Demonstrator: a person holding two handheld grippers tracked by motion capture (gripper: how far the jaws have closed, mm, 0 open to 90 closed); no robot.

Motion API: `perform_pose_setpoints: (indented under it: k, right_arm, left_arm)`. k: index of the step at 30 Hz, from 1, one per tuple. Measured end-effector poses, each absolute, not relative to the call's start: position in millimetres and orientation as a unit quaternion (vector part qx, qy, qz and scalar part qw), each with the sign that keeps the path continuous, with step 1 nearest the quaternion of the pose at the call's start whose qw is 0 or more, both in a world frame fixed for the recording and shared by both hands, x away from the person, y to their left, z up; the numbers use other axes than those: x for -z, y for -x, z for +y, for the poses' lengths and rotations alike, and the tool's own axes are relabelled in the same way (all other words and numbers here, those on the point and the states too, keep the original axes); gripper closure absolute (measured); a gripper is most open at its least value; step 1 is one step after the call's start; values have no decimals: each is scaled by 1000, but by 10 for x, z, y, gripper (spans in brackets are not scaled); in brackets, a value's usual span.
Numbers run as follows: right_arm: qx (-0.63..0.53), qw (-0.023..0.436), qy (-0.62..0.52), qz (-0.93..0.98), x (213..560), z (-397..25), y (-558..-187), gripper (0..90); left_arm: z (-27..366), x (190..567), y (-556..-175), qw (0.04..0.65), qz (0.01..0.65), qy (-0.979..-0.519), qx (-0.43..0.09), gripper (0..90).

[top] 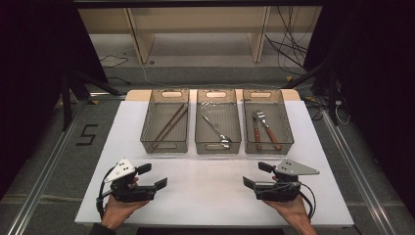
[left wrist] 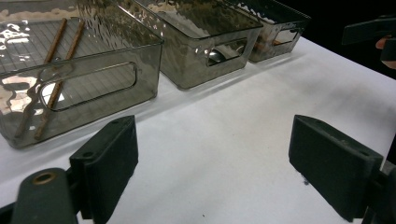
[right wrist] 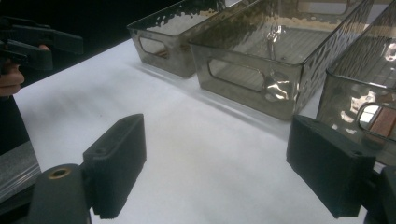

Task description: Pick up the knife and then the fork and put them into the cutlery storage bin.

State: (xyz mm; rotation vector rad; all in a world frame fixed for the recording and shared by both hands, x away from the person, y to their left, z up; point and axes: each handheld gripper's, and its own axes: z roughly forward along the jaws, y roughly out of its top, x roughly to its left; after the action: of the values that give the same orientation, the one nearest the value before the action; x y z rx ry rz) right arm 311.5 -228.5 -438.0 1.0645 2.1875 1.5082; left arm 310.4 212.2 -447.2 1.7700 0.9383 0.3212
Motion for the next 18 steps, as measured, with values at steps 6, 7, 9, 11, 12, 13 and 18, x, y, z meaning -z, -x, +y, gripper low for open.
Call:
perform_pose_setpoints:
  k: [6, 7, 9, 11, 12, 13, 18]
  right_arm:
    - [-523, 142, -371, 754, 4406, -2313, -3090, 199]
    - [-524, 142, -372, 753, 4406, -2317, -3090, 200]
    - [-523, 143, -373, 753, 4407, -2321, -3090, 200]
    - [-523, 142, -374, 752, 4409, -2321, -3090, 200]
    - [-523, 143, -374, 753, 4410, -2320, -3091, 200]
    - [-523, 143, -373, 753, 4410, -2319, -3090, 200]
    - [-522, 142, -373, 754, 4413, -2311, -3092, 200]
  left_arm:
    - [2105, 4475, -3098, 527, 390, -743, -133, 154]
    - [2108, 4476, -3101, 527, 391, -743, -133, 154]
    - [2108, 4476, -3103, 528, 391, -742, -133, 154]
    - [2108, 4477, -3104, 527, 391, -743, -133, 154]
    - [2107, 4478, -3105, 527, 391, -743, -133, 154]
    - [2106, 4480, -3106, 527, 390, -743, -133, 154]
    - [2108, 4482, -3109, 526, 391, -743, -133, 154]
